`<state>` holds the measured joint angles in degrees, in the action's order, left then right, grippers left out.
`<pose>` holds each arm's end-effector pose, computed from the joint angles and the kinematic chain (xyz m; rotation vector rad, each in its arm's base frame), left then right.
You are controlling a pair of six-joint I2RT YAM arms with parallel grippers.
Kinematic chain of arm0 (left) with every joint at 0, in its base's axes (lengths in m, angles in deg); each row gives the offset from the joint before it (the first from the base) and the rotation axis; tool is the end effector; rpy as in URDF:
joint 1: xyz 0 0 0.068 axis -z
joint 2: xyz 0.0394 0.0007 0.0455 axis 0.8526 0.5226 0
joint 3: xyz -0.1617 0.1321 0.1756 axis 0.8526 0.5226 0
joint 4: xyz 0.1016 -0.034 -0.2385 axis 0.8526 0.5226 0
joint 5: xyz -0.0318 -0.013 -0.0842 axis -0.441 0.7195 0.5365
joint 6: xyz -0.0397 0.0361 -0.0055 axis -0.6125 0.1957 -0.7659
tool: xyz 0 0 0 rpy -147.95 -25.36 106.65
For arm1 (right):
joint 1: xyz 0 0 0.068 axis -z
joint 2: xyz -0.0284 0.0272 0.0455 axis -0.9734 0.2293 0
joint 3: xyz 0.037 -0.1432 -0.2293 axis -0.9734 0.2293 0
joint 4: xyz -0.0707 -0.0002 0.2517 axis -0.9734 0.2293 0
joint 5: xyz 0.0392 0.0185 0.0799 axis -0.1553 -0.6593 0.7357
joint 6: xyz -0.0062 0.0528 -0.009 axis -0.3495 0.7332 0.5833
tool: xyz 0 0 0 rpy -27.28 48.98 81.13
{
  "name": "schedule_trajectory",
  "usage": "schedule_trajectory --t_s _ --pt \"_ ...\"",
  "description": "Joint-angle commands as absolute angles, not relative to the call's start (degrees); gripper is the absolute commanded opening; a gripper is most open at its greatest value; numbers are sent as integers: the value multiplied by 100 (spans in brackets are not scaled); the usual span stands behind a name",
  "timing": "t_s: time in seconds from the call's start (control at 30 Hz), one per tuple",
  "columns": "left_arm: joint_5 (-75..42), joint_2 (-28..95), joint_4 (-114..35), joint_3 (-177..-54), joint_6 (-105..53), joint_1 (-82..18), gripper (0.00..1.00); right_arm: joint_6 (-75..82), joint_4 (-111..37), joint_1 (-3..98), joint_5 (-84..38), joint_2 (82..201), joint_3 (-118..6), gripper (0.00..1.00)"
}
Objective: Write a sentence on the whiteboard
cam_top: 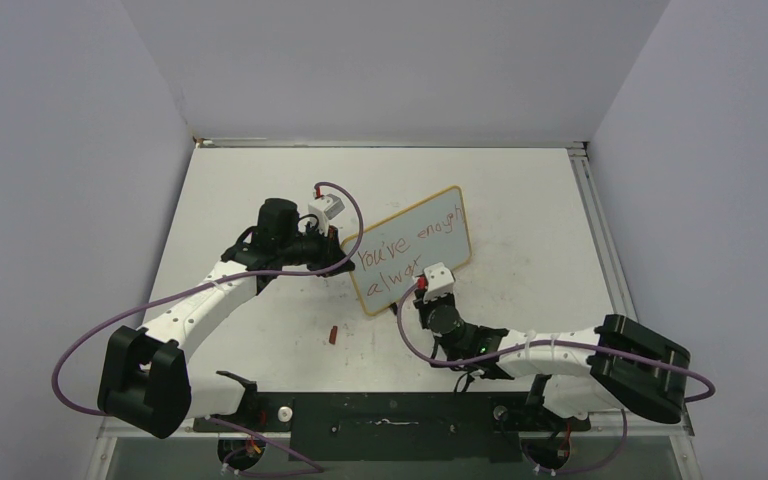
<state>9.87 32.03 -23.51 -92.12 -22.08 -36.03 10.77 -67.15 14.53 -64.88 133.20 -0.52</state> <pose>0.2456 -0.1234 0.2544 0.6313 2.1886 -0.9569 0.1269 0.1975 0.1671 -0.4126 1.8650 0.3123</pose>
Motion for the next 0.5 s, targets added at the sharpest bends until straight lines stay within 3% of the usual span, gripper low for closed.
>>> schedule_trajectory --t_s 0.0,0.23,0.47 --pt "727 3208 -1962 -9310 -2121 -3599 0 1638 -6719 1308 -6473 13565 40 5" --pt "727 3194 -1960 -9310 -2121 -3582 0 1694 -6683 1193 -6403 13581 13 5" --pt "730 3175 -1966 -9310 -2121 -3582 0 1547 -6209 1167 -6791 12590 30 5"
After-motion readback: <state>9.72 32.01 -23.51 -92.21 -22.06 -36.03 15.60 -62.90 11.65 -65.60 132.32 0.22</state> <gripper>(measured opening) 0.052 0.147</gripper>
